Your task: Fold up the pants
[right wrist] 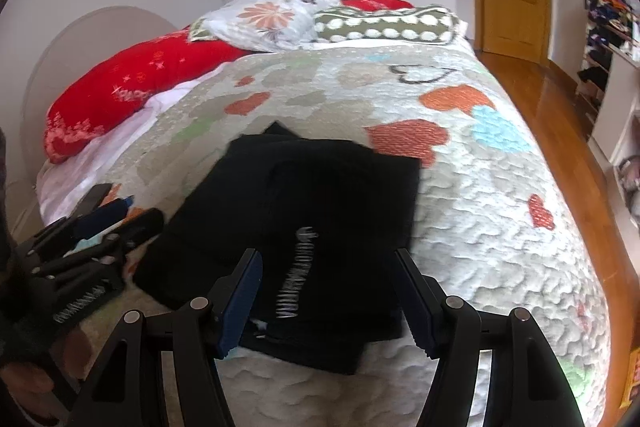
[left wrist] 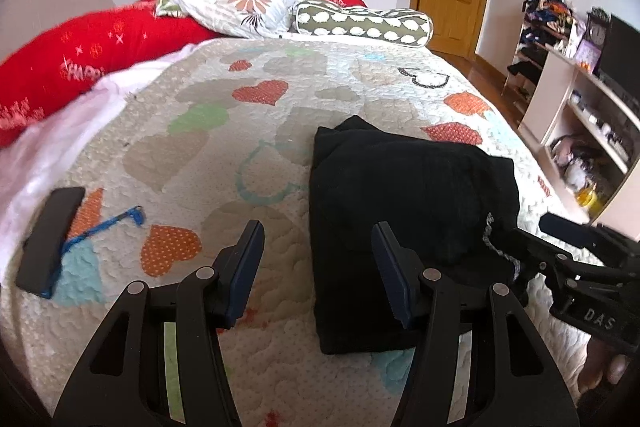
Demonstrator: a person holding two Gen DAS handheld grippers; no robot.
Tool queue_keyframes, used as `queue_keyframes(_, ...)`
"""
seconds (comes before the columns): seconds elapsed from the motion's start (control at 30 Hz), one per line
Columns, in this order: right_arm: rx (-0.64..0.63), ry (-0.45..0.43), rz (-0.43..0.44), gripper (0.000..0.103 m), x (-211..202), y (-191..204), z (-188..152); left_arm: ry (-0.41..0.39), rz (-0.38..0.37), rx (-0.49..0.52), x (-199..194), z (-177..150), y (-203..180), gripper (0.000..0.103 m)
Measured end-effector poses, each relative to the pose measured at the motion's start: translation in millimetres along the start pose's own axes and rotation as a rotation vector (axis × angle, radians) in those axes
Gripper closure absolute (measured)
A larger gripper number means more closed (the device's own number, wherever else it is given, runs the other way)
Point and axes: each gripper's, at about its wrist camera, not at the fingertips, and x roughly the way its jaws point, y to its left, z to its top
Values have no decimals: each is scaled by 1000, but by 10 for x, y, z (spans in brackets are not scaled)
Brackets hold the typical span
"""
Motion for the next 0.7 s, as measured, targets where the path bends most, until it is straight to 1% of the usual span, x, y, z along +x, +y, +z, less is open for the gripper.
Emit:
queue_keyframes(0.07,24,11,-22,39,39,-103,11,4,-18,-12,32,31,37,47)
queue_keyframes(0.13,46,25,-31,39,90,-194,30,24,-58,-32,99,66,96,47)
queue_keyframes(0.17,61,28,-31,39,116,-247,36,39,-79,-39,145,82,127,39)
queue_keyframes(0.2,80,29,-18,39,144,-301,41,56,-106,-46,199,105,159,35)
queue_keyframes(0.23,94,33,-1,38,166,-340,43,65,-147,-63,252,130,201,31)
queue_keyframes(0.33,157,71,84,38,299,-472,57,99,-237,-104,385,195,264,31)
queue_keyframes(0.4,182,86,113,37,375,-526,61,138,-303,-96,507,223,239,24)
queue_keyframes(0.47,212,94,179,36,465,-586,66,187,-317,-90,637,222,210,24)
queue_keyframes(0.5,221,99,195,35,501,-594,63,214,-317,-88,718,210,190,24)
queue_keyframes(0.53,230,107,212,35,550,-607,66,228,-333,-96,778,197,180,24)
queue_keyframes(0.6,227,94,252,35,611,-604,74,235,-385,-141,870,174,200,17)
queue_keyframes(0.63,225,83,273,35,638,-589,78,240,-401,-158,905,169,212,17)
queue_keyframes(0.67,227,72,286,40,655,-571,78,245,-407,-162,925,173,209,17)
queue_keyframes(0.7,226,58,290,51,678,-548,82,248,-407,-152,926,184,200,17)
